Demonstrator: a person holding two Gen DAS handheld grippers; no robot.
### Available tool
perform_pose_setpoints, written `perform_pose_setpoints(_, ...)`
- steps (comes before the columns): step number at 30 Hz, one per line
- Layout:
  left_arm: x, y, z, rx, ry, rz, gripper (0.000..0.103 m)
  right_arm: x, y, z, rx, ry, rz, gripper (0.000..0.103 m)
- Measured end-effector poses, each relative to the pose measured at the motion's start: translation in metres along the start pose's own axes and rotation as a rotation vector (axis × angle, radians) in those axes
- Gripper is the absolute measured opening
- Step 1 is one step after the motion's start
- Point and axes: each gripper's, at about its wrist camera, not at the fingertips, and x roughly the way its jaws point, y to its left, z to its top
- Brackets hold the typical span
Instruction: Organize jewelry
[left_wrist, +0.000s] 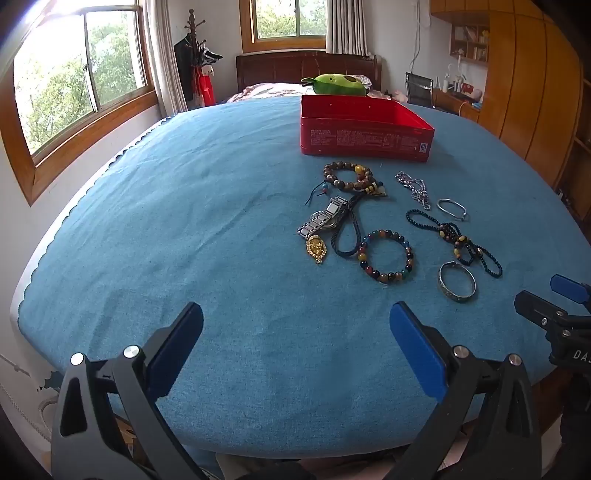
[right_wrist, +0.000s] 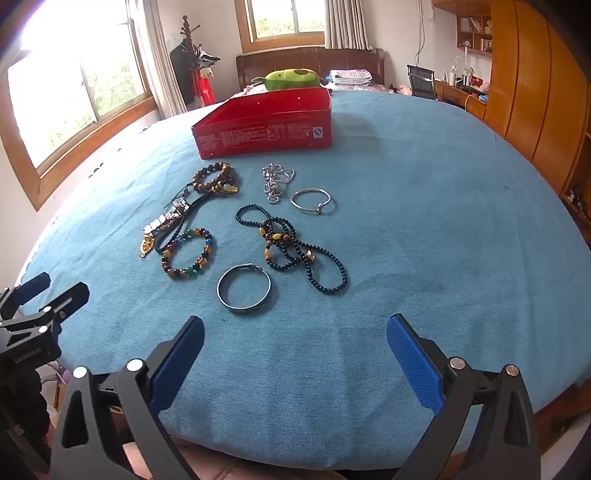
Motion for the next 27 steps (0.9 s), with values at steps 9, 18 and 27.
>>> perform_pose_setpoints(9,0.0001,-0.0001,0.0000,0.001,-0.003,0.002,0.100,0.0011,-0.0001,0.0003,0.001,0.004,0.000,0.099)
perform_pose_setpoints(18,0.0009,-0.0002,-0.0004,0.002,-0.005,0.002,0.100,0.0014,-0.0007,0.0005,0.002,0.004,0.001,0.099)
perform_pose_setpoints(27,-0.0004,-0.0011,-0.0003,0.003,-0.008,0.005,0.100,0.0011,-0.0004,0.0005,0.003,0.004,0.003,0.099)
